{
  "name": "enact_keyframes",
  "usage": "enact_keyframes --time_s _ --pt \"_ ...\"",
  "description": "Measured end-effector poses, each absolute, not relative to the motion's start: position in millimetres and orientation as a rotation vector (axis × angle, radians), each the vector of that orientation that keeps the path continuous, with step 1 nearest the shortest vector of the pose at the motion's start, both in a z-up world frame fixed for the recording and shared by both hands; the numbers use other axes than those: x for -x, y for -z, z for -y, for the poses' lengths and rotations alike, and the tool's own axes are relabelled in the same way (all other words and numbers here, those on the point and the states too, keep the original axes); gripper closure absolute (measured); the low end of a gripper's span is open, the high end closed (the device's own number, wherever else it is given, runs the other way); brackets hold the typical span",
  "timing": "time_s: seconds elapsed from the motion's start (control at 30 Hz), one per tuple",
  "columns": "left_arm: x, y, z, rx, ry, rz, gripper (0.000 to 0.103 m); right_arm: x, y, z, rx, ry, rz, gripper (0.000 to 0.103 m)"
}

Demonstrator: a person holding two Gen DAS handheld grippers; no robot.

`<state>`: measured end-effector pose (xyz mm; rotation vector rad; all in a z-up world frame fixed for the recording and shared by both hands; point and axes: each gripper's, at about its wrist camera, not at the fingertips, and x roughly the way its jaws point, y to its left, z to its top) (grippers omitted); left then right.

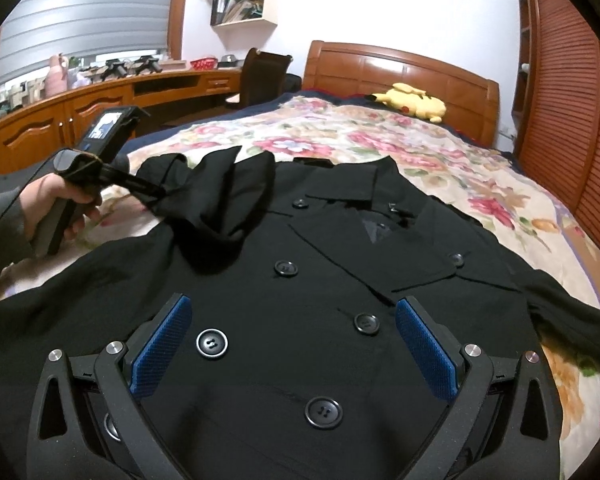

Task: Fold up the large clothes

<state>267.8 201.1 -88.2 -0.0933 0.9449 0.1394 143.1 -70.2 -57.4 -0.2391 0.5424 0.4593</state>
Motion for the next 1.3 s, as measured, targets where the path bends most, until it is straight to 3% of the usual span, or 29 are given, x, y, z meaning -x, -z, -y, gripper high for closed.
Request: enact_keyframes --time_s 0.13,0.3,0.37,0.8,1.13,1.3 --pt "-273 89 -200 0.088 -0.129 -0.955 0.054 -143 58 72 0.234 -0.458 -0.546 0.000" --pt "-271 83 -191 0.047 -0.100 -0.972 0.085 -142 58 72 0.239 -0.457 -0.545 0.000" --pt "-267 76 -185 0.042 -0.100 -0.982 0.093 -141 57 73 0.244 -0.451 -0.535 0.000" --pt "-214 -35 -65 -0.073 0.048 -0.749 0.095 -127 42 106 0.254 -0.401 -0.493 0.000" --pt "-175 -44 28 -0.041 0.257 -0.678 0.094 -117 36 154 0.228 -0.307 -0.488 0.000" --pt "-150 -32 48 -0.070 0.292 -0.674 0.085 -113 36 165 0.224 -0.285 -0.488 0.000"
